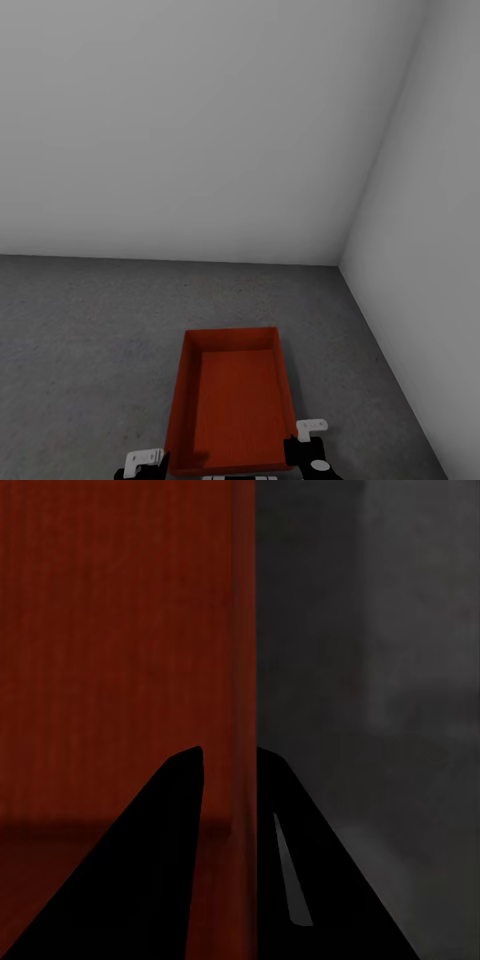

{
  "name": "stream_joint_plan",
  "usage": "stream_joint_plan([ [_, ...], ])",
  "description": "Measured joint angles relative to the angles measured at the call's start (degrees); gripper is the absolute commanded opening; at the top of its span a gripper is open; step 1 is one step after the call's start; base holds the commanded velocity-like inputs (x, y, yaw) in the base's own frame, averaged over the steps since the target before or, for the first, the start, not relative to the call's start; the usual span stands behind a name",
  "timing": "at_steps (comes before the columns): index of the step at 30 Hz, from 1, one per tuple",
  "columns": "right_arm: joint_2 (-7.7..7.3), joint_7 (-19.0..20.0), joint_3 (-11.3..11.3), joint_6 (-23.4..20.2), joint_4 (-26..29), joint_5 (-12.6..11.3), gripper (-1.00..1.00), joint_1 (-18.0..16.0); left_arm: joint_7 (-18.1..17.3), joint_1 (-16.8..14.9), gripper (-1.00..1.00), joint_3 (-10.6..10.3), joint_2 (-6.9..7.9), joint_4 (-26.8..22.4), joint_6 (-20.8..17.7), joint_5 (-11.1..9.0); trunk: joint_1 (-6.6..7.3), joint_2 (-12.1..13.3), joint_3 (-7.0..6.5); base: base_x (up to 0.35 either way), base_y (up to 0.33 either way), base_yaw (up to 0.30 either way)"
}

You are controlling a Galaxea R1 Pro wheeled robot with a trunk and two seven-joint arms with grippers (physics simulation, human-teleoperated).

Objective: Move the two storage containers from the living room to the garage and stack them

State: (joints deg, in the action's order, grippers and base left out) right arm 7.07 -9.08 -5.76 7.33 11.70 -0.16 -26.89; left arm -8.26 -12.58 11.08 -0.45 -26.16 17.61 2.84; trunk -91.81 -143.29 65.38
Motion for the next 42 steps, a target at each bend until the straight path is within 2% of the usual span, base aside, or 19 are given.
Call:
stream_joint_plan([
  [39,0.00,0.0,0.0,0.0,-0.1,-0.1,-1.00,0.0,0.2,0.0,-1.00,-0.1,-0.07,-0.1,-0.2,0.0,0.00,0.0,0.00,0.000,0.000,0.000],
  [40,0.00,0.0,0.0,0.0,-0.1,-0.1,-1.00,0.0,0.2,0.0,1.00,-0.1,-0.07,-0.1,-0.2,0.0,0.00,0.0,0.00,0.000,0.000,0.000],
  [42,0.00,0.0,0.0,0.0,-0.1,-0.1,-1.00,0.0,0.2,0.0,1.00,-0.1,-0.07,-0.1,-0.2,0.0,0.00,0.0,0.00,0.000,0.000,0.000],
])
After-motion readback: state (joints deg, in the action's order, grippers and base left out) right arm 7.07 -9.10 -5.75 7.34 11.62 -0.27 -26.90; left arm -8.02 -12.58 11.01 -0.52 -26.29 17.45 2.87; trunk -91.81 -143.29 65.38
